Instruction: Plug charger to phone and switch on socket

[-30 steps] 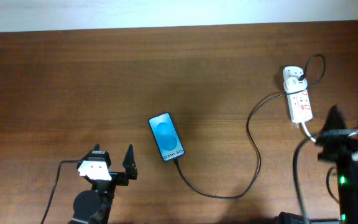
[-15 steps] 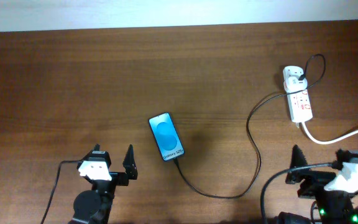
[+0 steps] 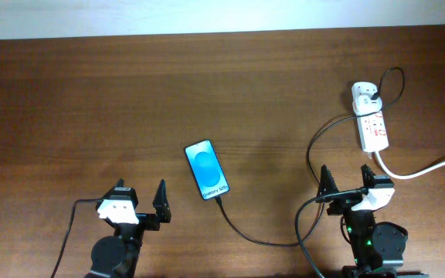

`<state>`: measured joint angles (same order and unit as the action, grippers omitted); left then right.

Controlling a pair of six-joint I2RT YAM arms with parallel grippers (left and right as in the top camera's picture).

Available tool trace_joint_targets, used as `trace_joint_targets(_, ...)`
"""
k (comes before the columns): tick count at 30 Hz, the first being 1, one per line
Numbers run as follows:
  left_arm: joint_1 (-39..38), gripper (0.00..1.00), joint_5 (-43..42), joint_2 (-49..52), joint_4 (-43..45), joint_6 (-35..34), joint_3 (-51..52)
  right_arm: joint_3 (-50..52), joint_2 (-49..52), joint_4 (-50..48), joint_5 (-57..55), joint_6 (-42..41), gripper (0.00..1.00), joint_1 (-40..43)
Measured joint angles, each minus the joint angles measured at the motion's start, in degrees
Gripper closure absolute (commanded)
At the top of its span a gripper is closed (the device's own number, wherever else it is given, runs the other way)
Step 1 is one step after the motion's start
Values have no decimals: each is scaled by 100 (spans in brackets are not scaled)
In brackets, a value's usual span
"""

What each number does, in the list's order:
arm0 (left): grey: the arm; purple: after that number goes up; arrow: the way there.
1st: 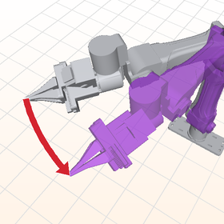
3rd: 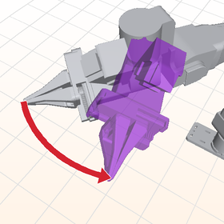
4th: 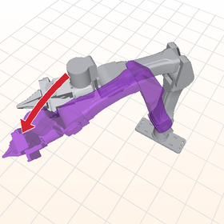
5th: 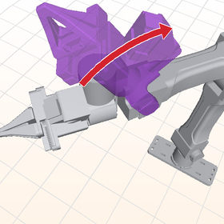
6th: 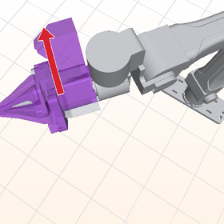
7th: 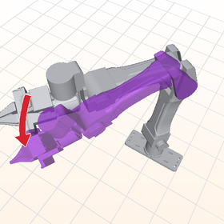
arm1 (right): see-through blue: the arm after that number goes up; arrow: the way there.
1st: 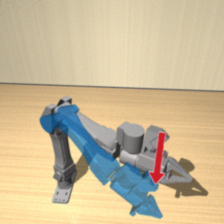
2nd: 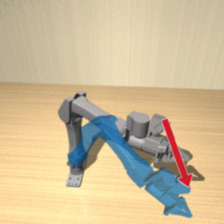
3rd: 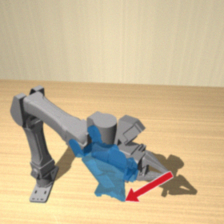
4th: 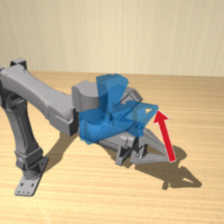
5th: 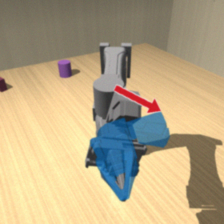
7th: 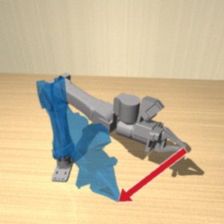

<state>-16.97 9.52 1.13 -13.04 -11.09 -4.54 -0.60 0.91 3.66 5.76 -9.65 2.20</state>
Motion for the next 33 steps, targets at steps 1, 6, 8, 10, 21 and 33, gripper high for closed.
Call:
trace_joint_targets(1,0,1,0,0,0,2,0,0,0,0,-22,96,2,0)
trace_joint_targets(6,0,1,-2,0,0,2,0,0,0,2,-39,275,2,0)
trace_joint_targets(8,0,1,-2,0,0,2,0,0,0,2,-39,282,2,0)
trace_joint_targets(10,0,1,-2,0,2,2,0,0,0,2,-39,286,2,0)
trace_joint_targets(21,1259,1,256,-22,518,409,101,0,-2,4,-39,326,2,0)
trace_joint_targets(33,1587,1,-616,-39,835,1777,358,0,-2,7,-39,341,2,0)
